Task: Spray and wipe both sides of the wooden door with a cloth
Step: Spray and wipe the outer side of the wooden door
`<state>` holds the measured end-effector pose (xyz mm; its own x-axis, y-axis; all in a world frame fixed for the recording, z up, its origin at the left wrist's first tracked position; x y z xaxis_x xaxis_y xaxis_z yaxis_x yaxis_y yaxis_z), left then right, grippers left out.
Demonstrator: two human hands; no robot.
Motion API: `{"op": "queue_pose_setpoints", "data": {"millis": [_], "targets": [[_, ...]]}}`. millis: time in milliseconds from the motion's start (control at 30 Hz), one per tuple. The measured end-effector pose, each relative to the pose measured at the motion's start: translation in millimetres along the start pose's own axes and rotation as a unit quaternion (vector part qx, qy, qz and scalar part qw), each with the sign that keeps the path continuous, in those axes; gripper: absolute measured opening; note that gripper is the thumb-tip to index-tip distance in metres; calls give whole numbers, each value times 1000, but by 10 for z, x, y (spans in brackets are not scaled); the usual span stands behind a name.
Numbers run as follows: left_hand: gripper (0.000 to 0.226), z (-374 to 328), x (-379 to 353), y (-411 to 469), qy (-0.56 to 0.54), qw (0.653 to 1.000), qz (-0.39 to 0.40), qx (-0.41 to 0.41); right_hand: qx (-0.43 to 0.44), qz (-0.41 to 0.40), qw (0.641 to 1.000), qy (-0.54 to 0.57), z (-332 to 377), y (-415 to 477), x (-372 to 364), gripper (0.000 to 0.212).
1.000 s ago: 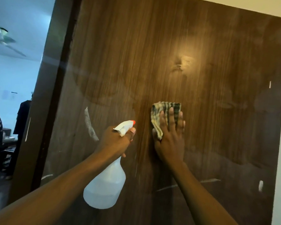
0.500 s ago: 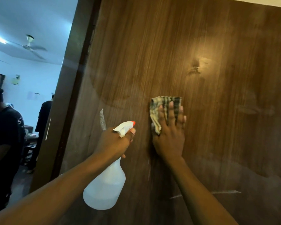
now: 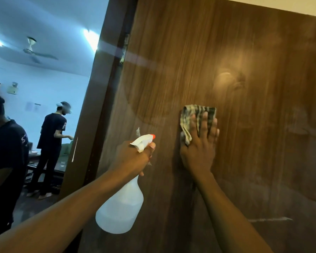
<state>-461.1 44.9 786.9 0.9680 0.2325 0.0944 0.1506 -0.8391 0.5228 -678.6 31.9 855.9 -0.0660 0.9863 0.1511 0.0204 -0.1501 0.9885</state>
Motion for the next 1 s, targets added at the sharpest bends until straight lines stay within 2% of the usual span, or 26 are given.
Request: {"op": "queue_pose_setpoints", "data": {"millis": [133, 233, 300, 400, 533, 600, 700, 767, 833, 867, 933, 1000], "targets": [[34, 14, 241, 56, 14, 1000, -3, -13, 87, 36, 995, -21, 486, -211, -179, 70], [35, -1, 390, 79, 35, 999, -7, -27, 123, 56, 990, -29, 401, -587, -200, 81], [40, -11, 469, 90, 33, 999, -2, -38, 94, 43, 994, -31, 235, -643, -130, 80], [42, 4, 651, 121, 45, 997, -13, -53, 4, 18, 1000, -19, 168, -454, -90, 66], [39, 19, 876, 228, 54, 995, -24, -75, -53, 2, 999, 6, 489, -28, -119, 63], [37, 65, 979, 286, 50, 996, -31, -71, -24, 12, 1000, -7, 785, 76, -210, 64], [38, 192, 1075, 344, 33, 998, -26, -57, 86, 35, 996, -18, 1292, -126, -365, 72], [37, 263, 1115, 353, 34, 998, -20, -54, 144, 51, 988, -18, 1370, -438, -415, 82], [36, 300, 1146, 345, 38, 997, -14, -60, 160, 49, 985, -37, 1207, -678, -384, 87], [37, 313, 1164, 341, 35, 997, -13, -61, 142, 38, 988, -41, 1077, -710, -334, 86], [37, 320, 1221, 349, 32, 997, -15, -64, 54, 16, 998, -27, 863, -588, -250, 74], [36, 300, 1279, 358, 38, 996, -20, -72, -21, -10, 1000, -5, 910, -314, -215, 63]]}}
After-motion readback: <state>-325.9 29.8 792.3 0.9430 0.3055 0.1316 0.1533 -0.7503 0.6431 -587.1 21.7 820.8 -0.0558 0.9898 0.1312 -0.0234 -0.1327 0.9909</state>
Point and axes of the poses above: each hand's wrist, its own y-axis towards the middle knuckle, its own x-axis out of the back of the hand, z = x × y, the point moved 10 cm from there along y, towards the middle knuckle
